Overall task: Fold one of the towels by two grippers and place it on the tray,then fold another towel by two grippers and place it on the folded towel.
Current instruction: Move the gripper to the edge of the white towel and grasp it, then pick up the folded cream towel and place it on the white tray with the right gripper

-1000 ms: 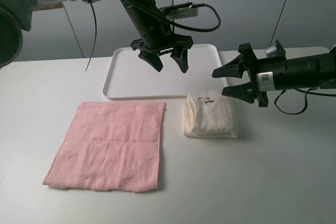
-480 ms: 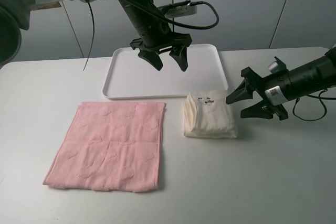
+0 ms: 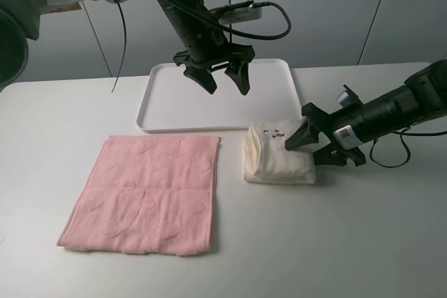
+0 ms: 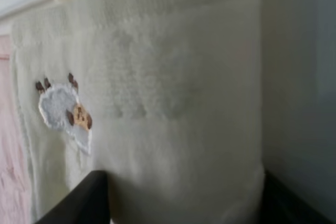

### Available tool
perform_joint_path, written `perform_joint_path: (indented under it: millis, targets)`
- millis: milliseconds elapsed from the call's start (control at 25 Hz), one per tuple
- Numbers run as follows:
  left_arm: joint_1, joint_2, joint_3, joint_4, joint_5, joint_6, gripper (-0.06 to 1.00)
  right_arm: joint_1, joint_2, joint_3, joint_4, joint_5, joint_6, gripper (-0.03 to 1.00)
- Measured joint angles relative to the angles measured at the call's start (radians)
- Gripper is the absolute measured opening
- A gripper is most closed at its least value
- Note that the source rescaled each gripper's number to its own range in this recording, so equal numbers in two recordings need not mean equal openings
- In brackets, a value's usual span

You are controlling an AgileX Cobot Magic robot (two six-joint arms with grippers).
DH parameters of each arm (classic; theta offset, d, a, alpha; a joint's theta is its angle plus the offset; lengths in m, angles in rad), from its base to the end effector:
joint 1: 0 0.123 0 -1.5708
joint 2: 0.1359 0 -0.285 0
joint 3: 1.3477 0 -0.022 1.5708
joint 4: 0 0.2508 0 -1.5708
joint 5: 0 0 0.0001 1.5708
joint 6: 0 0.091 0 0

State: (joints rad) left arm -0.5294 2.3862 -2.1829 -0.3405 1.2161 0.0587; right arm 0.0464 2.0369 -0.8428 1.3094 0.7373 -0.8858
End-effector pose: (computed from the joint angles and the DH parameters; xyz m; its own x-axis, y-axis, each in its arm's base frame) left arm 0.4221 -0.2800 0.1977 -0.8677 0.4376 -0.2356 0.4944 0.8088 -0.3184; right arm 0.3062 0.0735 0.0762 -0.9783 0.2072 -0.0085 0.1477 0.7250 0.6728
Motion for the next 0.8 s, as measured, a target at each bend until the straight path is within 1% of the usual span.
perform_joint_path:
  millis: [120, 160, 200, 280, 360, 400, 560, 600, 760, 800]
  targets:
    - [0.000, 0.000, 0.000, 0.000, 0.000, 0.000, 0.92, 0.042, 0.000, -0.006, 0.014, -0.041, -0.004, 0.60]
    - [0.000, 0.000, 0.000, 0.000, 0.000, 0.000, 0.92, 0.046, 0.000, -0.006, 0.016, -0.049, -0.004, 0.57]
    - [0.000, 0.000, 0.000, 0.000, 0.000, 0.000, 0.92, 0.048, 0.000, -0.006, 0.016, -0.058, -0.004, 0.51]
    - [0.000, 0.000, 0.000, 0.000, 0.000, 0.000, 0.92, 0.050, 0.000, -0.006, 0.016, -0.072, -0.005, 0.33]
    - [0.000, 0.000, 0.000, 0.000, 0.000, 0.000, 0.92, 0.050, 0.000, -0.006, 0.016, -0.072, -0.017, 0.10]
    - [0.000, 0.000, 0.000, 0.000, 0.000, 0.000, 0.92, 0.050, 0.000, -0.006, 0.016, -0.072, -0.021, 0.08]
    - [0.000, 0.000, 0.000, -0.002, 0.000, 0.013, 0.92, 0.050, 0.000, -0.006, 0.025, -0.053, -0.053, 0.08]
    - [0.002, 0.000, 0.000, -0.014, 0.000, 0.019, 0.92, 0.050, 0.000, -0.006, 0.037, -0.040, -0.057, 0.08]
    - [0.032, -0.002, 0.000, -0.073, 0.000, 0.041, 0.92, 0.050, 0.000, -0.041, 0.063, 0.050, -0.070, 0.08]
    - [0.044, -0.010, 0.000, -0.074, 0.000, 0.046, 0.92, 0.050, 0.000, -0.059, 0.063, 0.075, -0.067, 0.08]
